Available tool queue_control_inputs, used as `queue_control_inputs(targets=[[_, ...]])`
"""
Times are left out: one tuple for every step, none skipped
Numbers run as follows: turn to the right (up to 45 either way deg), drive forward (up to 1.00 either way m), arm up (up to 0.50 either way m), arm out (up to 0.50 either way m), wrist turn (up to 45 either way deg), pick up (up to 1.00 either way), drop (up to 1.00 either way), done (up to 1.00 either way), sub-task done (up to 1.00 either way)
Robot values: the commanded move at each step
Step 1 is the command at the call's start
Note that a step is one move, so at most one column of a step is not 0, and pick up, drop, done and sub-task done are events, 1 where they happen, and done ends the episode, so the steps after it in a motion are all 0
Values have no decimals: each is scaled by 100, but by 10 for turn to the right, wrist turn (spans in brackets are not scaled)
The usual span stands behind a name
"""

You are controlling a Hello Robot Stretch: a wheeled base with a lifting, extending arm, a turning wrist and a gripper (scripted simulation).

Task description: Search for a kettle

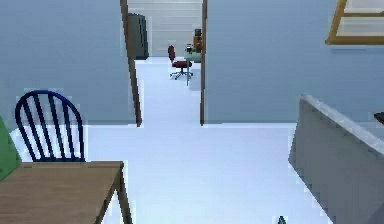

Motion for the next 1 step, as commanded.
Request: queue_control_inputs(targets=[[0, 100, 0, 0, 0, 0, 0, 0, 0]])
